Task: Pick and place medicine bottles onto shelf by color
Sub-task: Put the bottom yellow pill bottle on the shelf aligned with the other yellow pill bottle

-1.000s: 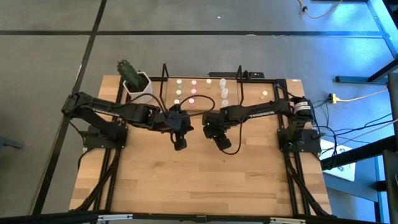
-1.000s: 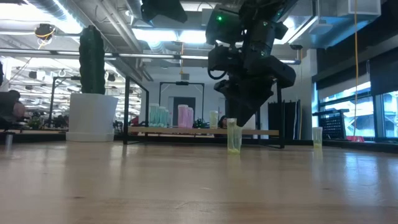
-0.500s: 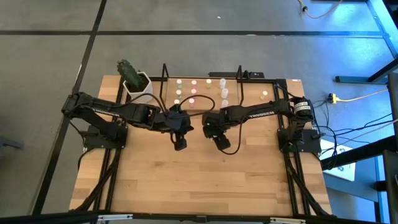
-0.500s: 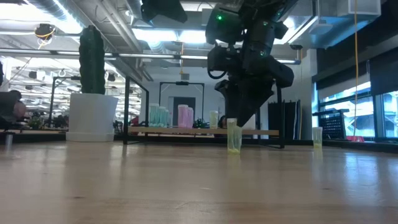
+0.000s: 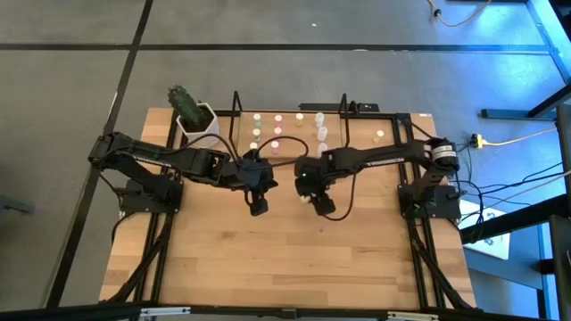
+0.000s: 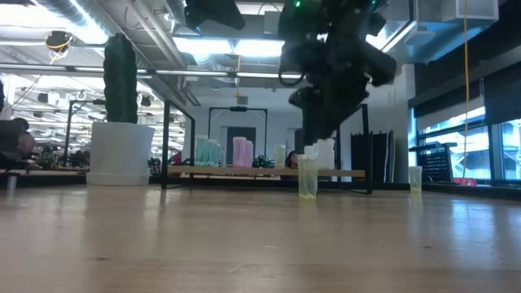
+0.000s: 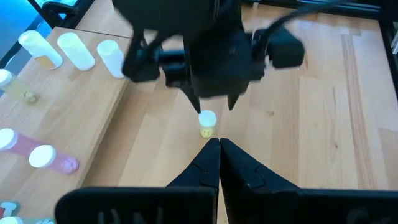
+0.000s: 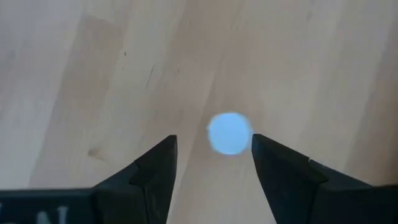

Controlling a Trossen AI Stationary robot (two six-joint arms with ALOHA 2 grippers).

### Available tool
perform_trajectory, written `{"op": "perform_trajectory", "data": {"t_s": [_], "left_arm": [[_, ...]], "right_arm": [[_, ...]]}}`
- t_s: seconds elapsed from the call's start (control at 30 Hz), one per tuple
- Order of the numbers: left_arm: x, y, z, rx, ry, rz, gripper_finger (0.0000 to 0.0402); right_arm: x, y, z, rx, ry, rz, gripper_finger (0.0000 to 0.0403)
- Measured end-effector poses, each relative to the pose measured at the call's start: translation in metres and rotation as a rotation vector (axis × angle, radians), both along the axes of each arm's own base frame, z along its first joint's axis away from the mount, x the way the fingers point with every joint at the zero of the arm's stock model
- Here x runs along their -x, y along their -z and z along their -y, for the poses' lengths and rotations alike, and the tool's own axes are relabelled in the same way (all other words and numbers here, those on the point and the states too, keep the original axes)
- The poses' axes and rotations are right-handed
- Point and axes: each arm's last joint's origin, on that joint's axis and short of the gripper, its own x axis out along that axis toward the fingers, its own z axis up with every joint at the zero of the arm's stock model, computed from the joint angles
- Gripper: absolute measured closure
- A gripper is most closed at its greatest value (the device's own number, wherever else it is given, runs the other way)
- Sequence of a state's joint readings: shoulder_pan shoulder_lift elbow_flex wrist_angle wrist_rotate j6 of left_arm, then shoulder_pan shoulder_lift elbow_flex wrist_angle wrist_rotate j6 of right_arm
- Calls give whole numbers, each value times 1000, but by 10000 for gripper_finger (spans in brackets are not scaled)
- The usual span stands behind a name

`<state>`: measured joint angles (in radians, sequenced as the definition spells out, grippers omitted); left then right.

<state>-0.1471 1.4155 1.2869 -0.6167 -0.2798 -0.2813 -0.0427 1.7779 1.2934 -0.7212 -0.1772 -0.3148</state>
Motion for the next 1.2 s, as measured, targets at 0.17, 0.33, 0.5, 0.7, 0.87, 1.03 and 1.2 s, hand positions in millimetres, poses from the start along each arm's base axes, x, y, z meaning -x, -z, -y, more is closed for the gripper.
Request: {"op": "perform_trajectory", "data": {"t_s": [0.17, 0.33, 0.5, 0.7, 0.87, 1.03, 1.2], "left_arm": [[0, 0, 0, 0, 0, -1, 401], [0, 0, 0, 3, 3, -2, 401], [0, 0, 0, 8, 2, 0, 401], [0, 0, 0, 10, 3, 4, 401], [-5, 1, 1, 62, -37, 36, 401], [-20, 10, 3, 75, -41, 62, 401], [-35, 25, 4, 111, -79, 59, 401]], "right_arm": [[11, -27, 2, 38, 50, 70, 194], [32, -64, 2, 42, 106, 159, 194], [63, -107, 1, 21, 147, 287, 194], [109, -135, -2, -19, 203, 422, 194], [137, -132, -3, -109, 319, 473, 194], [148, -135, -4, -137, 334, 542, 194], [152, -139, -4, -140, 332, 571, 194]]}}
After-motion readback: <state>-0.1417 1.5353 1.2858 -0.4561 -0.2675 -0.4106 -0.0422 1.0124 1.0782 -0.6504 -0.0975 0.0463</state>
